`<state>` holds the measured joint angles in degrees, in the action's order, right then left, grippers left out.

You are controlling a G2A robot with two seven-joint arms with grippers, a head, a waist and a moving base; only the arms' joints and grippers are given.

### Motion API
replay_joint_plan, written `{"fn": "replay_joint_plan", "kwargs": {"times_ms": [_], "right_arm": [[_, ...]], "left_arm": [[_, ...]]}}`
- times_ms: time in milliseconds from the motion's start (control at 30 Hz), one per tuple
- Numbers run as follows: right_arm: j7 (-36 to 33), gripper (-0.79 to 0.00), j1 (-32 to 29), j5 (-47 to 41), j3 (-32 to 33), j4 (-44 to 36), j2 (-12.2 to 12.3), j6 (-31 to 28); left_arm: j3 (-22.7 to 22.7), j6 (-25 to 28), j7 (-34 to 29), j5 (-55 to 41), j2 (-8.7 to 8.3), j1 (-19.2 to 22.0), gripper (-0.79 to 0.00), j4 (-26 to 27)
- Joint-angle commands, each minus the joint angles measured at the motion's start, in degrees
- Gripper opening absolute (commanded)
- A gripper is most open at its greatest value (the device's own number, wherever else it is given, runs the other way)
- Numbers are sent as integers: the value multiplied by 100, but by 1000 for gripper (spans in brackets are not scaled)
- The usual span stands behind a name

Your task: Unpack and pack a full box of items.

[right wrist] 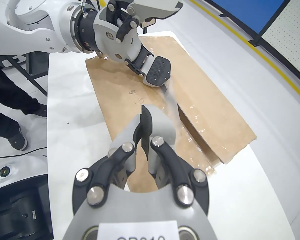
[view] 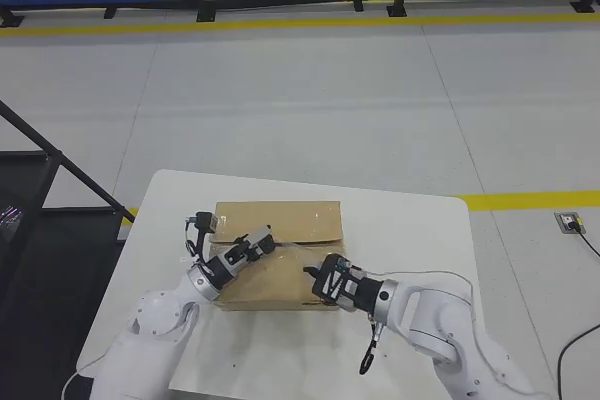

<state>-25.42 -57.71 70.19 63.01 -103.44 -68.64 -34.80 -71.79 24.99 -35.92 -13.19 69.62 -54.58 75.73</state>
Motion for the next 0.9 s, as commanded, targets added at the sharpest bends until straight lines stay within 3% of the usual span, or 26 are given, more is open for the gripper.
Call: {"fn": "replay_joint_plan", "kwargs": {"times_ms": [0, 667, 867], "right_arm": [[110, -785, -169, 83, 110, -75, 32, -34], [970, -785, -824, 150, 696, 134, 189, -299], [1136, -785, -538, -794, 670, 707, 139, -293]], "left_arm": [[56, -12, 20, 16, 13, 37, 0, -20], [622, -229, 135, -128, 196, 519, 0, -306], [500, 7, 185, 14, 174, 425, 0, -144]]}}
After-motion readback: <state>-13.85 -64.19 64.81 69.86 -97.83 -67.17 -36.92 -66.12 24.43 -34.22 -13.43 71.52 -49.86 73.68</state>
